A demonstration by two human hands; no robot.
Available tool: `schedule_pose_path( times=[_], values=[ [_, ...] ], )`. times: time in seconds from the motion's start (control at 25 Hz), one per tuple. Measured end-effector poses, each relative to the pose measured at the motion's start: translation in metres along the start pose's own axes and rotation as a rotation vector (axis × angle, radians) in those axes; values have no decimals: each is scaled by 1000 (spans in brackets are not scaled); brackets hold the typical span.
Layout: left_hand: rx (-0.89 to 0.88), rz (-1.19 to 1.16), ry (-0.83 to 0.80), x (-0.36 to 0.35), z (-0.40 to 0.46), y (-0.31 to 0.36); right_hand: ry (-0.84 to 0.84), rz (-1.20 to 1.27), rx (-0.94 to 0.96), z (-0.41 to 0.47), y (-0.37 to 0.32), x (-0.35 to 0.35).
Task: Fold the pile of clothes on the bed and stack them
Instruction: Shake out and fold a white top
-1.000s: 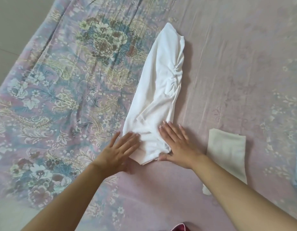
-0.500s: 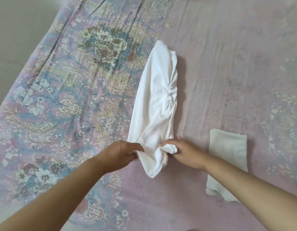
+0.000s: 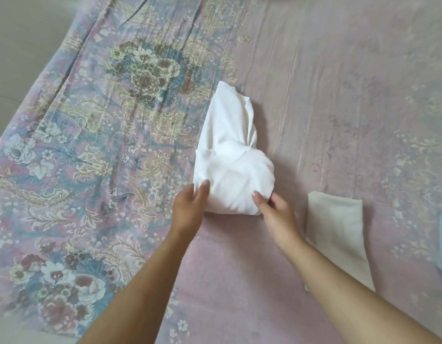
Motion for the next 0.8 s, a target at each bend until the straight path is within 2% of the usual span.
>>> schedule_pose_path(
  times=[0.04, 0.12, 0.24, 0.36, 0.4, 0.48, 0.56, 0.6, 0.64, 0.72, 0.8],
  values=[
    [-75, 41, 24, 3, -4, 2, 16, 38, 9, -4, -1, 1],
    [-114, 175, 81, 12, -10, -2, 35, 29, -43, -10, 12, 1],
    [-84, 394, 115, 22, -23, -28, 98, -254, -71, -18, 40, 4],
    [-32, 455, 87, 16, -29, -47, 218, -401, -35, -31, 45, 9],
    [-71, 501, 70, 14, -29, -44, 270, -483, 17, -35, 39, 11],
    [-341, 654, 106, 16, -34, -21, 383, -697, 242, -41, 15, 15],
    [-760, 833, 109, 10, -52, 2, 308, -1016, 663, -48, -7, -5],
    [-959, 944, -8, -3, -62, 2, 205, -1180, 848, -51, -6, -21],
    [-1077, 1052, -161, -15, -67, -6, 119, -1308, 959, -50, -1, -31],
    [-1123, 1220, -348, -30, -63, -20, 3, -1422, 969, -36, 6, -35],
    [-1092, 1280, -410, -41, -55, -23, -57, -1393, 903, -23, 5, -33]
  ],
)
Point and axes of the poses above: each hand's wrist, its own z-axis towards the middle knuckle, its own x-axis out of the back of the hand, y = z × x, the point moved 10 cm from there along z, towards the middle knuckle, and after that the axes turned 8 degrees about -z, right-handed, at the moved point
